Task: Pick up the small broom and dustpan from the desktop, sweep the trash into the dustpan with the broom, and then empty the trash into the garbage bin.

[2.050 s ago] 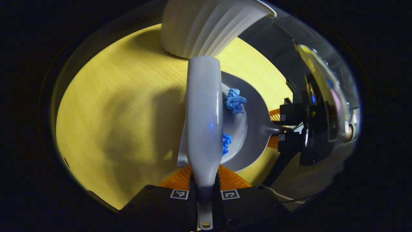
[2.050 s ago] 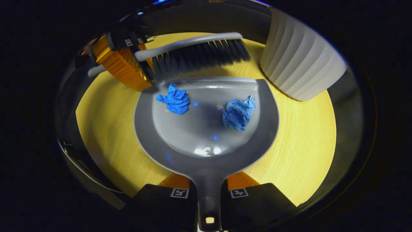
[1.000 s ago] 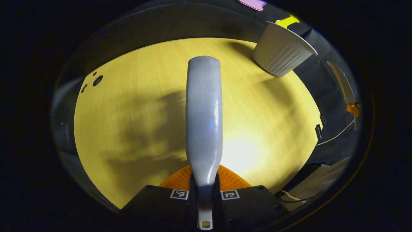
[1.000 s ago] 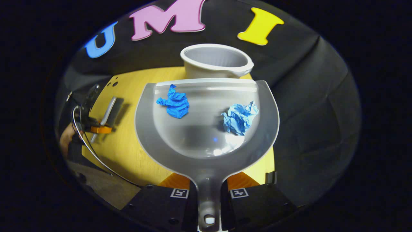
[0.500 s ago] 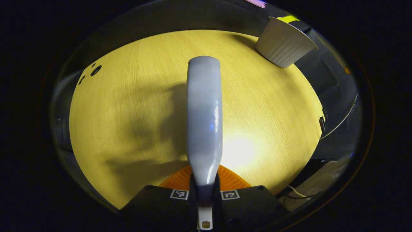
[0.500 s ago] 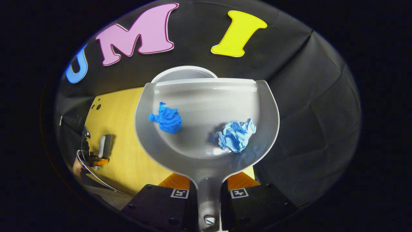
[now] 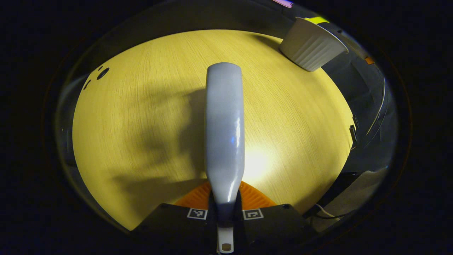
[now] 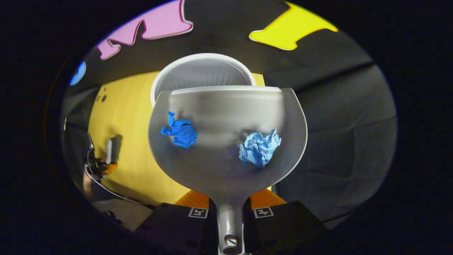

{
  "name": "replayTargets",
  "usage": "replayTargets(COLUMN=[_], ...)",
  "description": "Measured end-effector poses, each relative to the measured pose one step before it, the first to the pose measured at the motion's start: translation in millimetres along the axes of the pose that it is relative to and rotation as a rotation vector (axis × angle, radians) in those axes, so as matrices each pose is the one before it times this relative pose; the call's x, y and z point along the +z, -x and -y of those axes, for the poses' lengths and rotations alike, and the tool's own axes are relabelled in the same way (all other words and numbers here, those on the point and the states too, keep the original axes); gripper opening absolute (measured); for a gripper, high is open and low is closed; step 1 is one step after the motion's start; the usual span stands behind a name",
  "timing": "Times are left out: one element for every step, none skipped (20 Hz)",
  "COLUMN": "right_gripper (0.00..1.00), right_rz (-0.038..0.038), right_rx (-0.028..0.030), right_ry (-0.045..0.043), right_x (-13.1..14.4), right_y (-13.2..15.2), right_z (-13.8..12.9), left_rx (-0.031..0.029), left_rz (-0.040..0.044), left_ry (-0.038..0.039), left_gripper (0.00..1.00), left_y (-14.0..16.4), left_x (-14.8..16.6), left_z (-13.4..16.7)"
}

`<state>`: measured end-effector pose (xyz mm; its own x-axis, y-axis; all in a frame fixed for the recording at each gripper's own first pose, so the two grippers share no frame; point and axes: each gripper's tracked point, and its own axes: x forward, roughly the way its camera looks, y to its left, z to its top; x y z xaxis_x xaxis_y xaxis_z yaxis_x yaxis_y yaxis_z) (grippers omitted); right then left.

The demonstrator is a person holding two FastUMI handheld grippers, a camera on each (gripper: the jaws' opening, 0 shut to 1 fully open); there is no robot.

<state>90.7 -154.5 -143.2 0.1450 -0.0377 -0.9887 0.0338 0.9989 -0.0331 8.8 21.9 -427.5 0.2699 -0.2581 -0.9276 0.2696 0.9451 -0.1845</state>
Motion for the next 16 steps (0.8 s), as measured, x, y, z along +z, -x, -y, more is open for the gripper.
replayTargets(right_gripper=[0.31,0.31,0.32,0.32,0.31,0.31,0.31,0.31,0.31,0.31,0.31,0.31,0.31,0.31,0.31,0.31], right_rz=[-0.03324,-0.00788,-0.01720,-0.03153,-0.03380,-0.03238,-0.02136,-0.01602,-0.00775,-0.00268,-0.00338,-0.00364,-0.00242,-0.00335,-0.00238,0.01099], right_rx=[-0.01865,-0.00391,0.00001,-0.01284,-0.01409,-0.00720,-0.00417,-0.00053,-0.00344,-0.00472,-0.00311,-0.00666,-0.00970,-0.00794,-0.00634,-0.00853], right_ry=[0.04396,0.00428,0.00555,0.02653,0.03032,0.01994,0.01024,0.01028,0.00811,0.00565,0.00184,0.00435,0.00434,0.01092,0.00704,0.00159], right_x=[-1.07,5.45,3.42,-0.09,1.72,0.46,1.58,2.00,1.69,0.27,-0.15,-0.68,0.48,-0.56,0.70,1.41], right_y=[2.69,4.36,3.29,2.24,-1.04,0.78,1.20,1.48,-1.46,-0.07,-1.25,0.45,0.66,0.86,-2.03,0.30], right_z=[0.41,-1.08,-2.42,1.90,3.01,0.92,1.31,-0.22,1.41,1.49,0.48,0.64,1.13,1.18,4.33,3.31], left_rx=[-0.00094,-0.00038,-0.00147,-0.00093,-0.00027,-0.00027,0.00162,0.00107,0.00114,0.00019,-0.00020,0.00065,0.00127,0.00169,0.00167,0.00153], left_rz=[0.00630,-0.00161,0.00176,-0.00040,0.00075,0.00112,0.00310,0.00441,0.00419,0.00285,0.00114,-0.00102,-0.00087,-0.00342,-0.00232,-0.00448], left_ry=[0.00004,0.00014,0.00077,0.00171,0.00220,0.00167,0.00436,0.00450,0.00512,0.00227,0.00292,0.00152,-0.00067,-0.00319,-0.00382,-0.00347], left_gripper=[0.19,0.22,0.25,0.22,0.22,0.22,0.22,0.22,0.23,0.23,0.23,0.23,0.23,0.23,0.23,0.23], left_y=[-0.54,1.78,-0.45,0.33,0.85,0.38,0.56,0.16,-1.16,-0.34,0.29,0.07,-0.50,1.25,-0.84,1.06], left_x=[-0.71,-0.72,0.32,-0.61,-0.82,-0.23,-0.35,-0.74,-1.11,-0.66,0.10,-0.42,-0.37,0.06,0.22,0.03], left_z=[-0.39,0.27,0.61,0.06,0.46,0.19,0.25,0.57,0.42,0.28,-0.09,0.30,0.66,-0.36,-0.37,-0.47])
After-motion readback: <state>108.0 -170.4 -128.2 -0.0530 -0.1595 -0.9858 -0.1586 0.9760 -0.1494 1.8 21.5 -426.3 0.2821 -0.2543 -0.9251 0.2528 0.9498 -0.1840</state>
